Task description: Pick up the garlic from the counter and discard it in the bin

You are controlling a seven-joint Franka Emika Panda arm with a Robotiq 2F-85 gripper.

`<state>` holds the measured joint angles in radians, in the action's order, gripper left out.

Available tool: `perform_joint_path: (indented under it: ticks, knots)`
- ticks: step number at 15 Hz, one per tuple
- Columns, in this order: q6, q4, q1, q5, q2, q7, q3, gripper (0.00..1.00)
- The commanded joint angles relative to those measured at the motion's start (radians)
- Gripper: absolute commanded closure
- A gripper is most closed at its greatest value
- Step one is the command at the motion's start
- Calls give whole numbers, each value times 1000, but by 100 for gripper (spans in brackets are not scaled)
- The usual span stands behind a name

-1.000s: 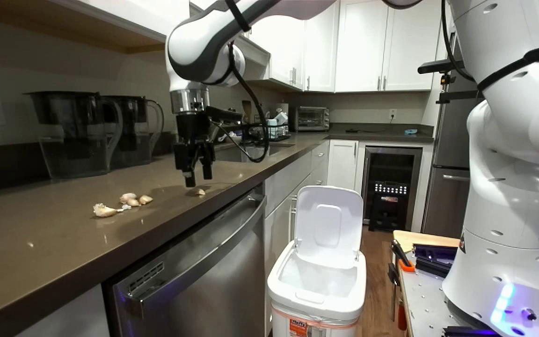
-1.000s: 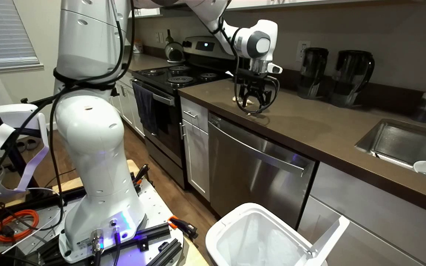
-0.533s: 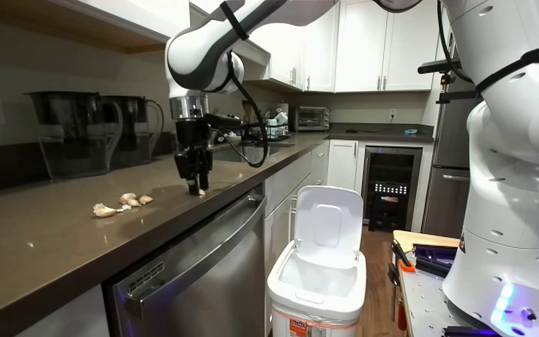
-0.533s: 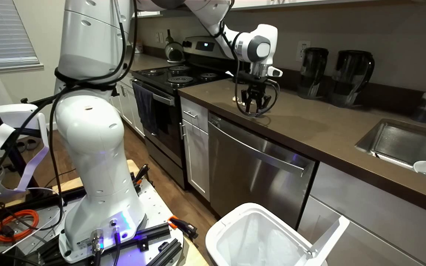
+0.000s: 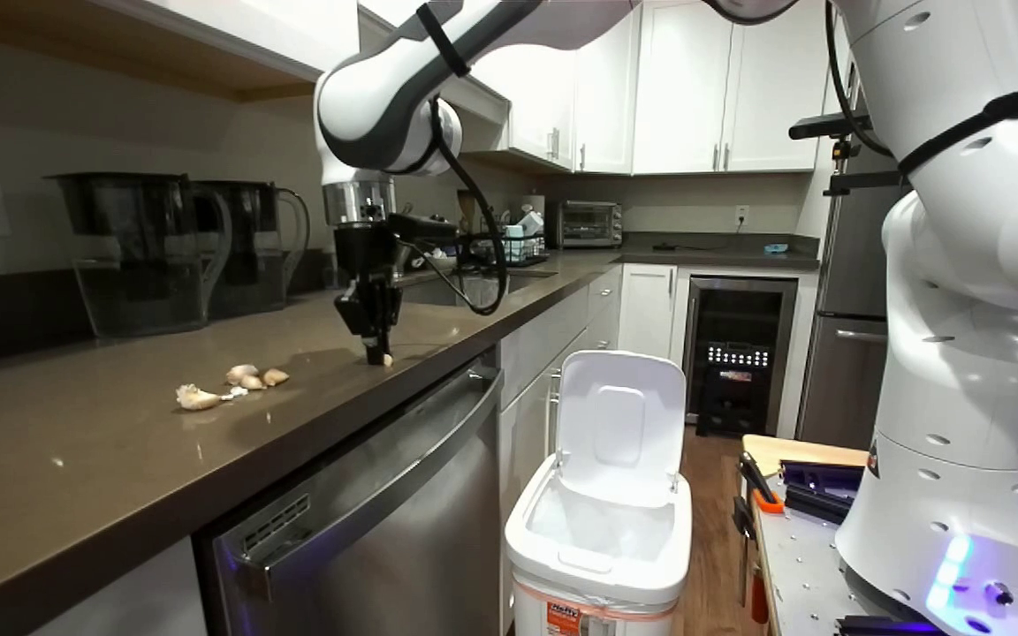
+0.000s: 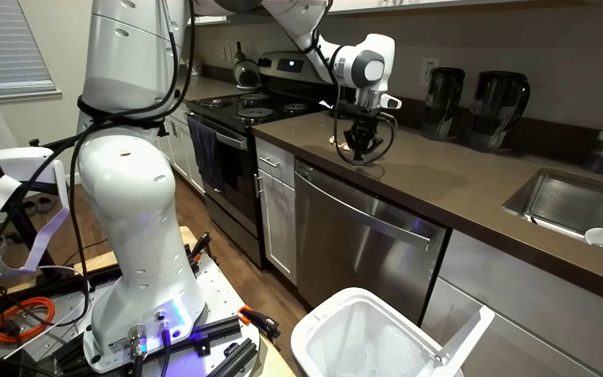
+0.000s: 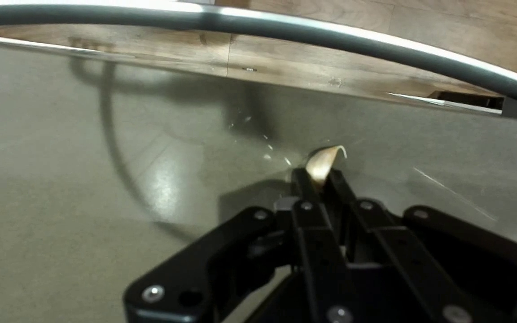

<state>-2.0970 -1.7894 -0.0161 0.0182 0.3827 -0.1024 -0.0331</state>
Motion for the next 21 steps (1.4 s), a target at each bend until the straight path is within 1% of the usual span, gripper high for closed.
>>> perform_joint_path:
  ticks: [1, 2, 3, 4, 5, 8, 9, 10, 11, 12, 13, 14, 15, 17, 18, 19, 21]
  knots:
    - [27, -2, 6, 8, 2, -17, -6, 94]
    - [27, -4, 5, 7, 1, -15, -6, 94]
    - [31, -7, 5, 7, -2, -12, -6, 63]
    - [32, -9, 5, 8, -3, -11, -6, 61]
    - [36, -11, 4, 10, -4, -8, -7, 56]
    - [37, -22, 2, 22, -10, -8, -15, 37]
    - [38, -27, 1, 24, -11, -8, -17, 60]
    - [42, -31, 1, 27, -13, -6, -19, 77]
    - [42, -36, 1, 24, -16, -2, -18, 70]
    - [49, -39, 1, 25, -20, 2, -17, 74]
    - [59, -42, 1, 26, -22, 3, -17, 73]
    - [69, -46, 0, 25, -26, 6, -16, 86]
    - [78, -48, -1, 25, -27, 9, -17, 90]
    - [105, -50, -4, 24, -30, 16, -16, 91]
    - [129, -29, -1, 26, -24, 11, -15, 98]
    - [142, -31, -2, 23, -25, 12, -14, 94]
    - [155, -39, -2, 21, -37, 15, -13, 94]
